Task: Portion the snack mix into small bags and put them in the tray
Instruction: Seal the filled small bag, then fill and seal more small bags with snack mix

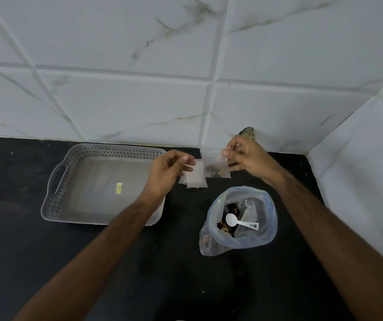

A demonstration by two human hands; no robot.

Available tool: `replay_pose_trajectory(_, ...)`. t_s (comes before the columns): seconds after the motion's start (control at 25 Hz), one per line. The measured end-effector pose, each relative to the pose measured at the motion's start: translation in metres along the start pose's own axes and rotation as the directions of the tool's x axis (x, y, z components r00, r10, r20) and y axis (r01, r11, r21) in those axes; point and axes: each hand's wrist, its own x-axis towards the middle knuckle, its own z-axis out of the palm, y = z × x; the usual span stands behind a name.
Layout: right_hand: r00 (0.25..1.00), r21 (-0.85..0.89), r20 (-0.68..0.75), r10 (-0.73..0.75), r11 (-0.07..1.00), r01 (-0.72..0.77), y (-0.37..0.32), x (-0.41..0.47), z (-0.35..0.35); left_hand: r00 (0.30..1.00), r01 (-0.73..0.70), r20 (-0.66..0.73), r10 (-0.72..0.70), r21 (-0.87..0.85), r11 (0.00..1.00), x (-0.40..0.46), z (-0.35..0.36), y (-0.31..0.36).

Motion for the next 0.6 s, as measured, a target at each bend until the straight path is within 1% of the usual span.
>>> replay_pose_trajectory(0.08,0.999,-0.063,-0.018,0.040,0.997,-0.041,0.014,0.021,-0.012,1.000,0.024,-0.018,-0.022,0.108,0.994,0.011,0.001,-0.016)
replay_pose_trajectory(0.16,0.995,-0.081,-0.027,0.096,0.992,-0.098,0.034,0.042,-0.017,1.000,0.021,0.016,-0.027,0.307,0.952,0.020,0.005,-0.033)
replay_pose_trajectory(0.24,0.985,-0.103,-0.005,0.170,0.980,-0.170,0.054,0.059,-0.017,0.995,-0.025,0.097,-0.033,0.543,0.840,0.025,0.012,-0.047)
replay_pose_trajectory(0.32,0.974,-0.146,0.025,0.226,0.964,-0.220,0.072,0.075,-0.015,0.981,-0.105,0.192,-0.040,0.689,0.718,0.029,0.018,-0.056)
replay_pose_trajectory(0.4,0.963,-0.160,0.058,0.263,0.955,-0.251,0.083,0.089,-0.012,0.964,-0.178,0.261,-0.046,0.764,0.620,0.035,0.024,-0.064)
replay_pose_trajectory(0.48,0.955,-0.205,0.092,0.281,0.944,-0.258,0.090,0.100,-0.009,0.953,-0.216,0.295,-0.076,0.831,0.512,0.042,0.029,-0.074)
replay_pose_trajectory(0.6,0.946,-0.281,0.070,0.317,0.916,-0.287,0.096,0.113,-0.009,0.934,-0.268,0.327,-0.145,0.909,0.320,0.052,0.036,-0.086)
